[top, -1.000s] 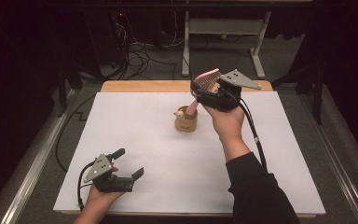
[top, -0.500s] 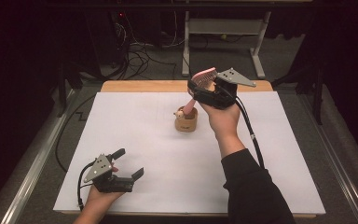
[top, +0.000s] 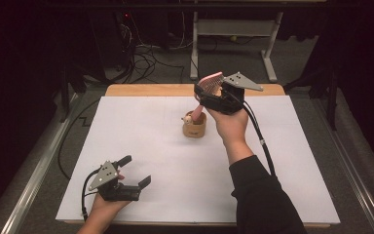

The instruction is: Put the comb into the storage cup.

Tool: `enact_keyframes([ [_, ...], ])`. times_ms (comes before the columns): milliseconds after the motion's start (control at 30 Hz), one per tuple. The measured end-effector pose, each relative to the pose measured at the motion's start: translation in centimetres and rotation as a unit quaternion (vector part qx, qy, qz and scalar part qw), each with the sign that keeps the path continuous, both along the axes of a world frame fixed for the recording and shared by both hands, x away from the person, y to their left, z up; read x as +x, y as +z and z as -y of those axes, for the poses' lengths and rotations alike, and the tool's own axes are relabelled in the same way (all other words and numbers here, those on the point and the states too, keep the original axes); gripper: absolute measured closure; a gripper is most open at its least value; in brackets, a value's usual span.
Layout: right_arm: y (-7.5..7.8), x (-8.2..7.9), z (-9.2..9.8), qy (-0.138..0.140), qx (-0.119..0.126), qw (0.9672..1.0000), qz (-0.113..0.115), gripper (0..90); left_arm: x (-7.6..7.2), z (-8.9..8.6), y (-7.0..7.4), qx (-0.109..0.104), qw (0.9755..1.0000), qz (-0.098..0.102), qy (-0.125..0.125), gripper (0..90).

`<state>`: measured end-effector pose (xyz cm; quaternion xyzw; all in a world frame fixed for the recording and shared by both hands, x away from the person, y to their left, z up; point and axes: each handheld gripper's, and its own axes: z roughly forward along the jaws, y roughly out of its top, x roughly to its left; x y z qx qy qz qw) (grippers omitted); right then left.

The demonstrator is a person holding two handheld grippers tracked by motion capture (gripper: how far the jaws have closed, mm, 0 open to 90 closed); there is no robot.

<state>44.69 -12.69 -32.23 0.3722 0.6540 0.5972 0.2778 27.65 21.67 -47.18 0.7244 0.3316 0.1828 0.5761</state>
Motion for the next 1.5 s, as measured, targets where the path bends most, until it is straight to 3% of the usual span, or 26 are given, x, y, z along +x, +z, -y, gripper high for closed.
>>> enact_keyframes([
  [900,-3.7,1.8,-1.0,-0.005,0.006,0.9992,-0.039,20.5,0.1,-0.2,-0.3,-0.002,1.0,-0.008,0.001,0.0],
  [1500,-4.7,2.6,-1.8,-0.002,0.007,0.9987,-0.051,20.4,0.0,-0.2,-0.3,-0.002,1.0,-0.009,-0.003,0.0],
])
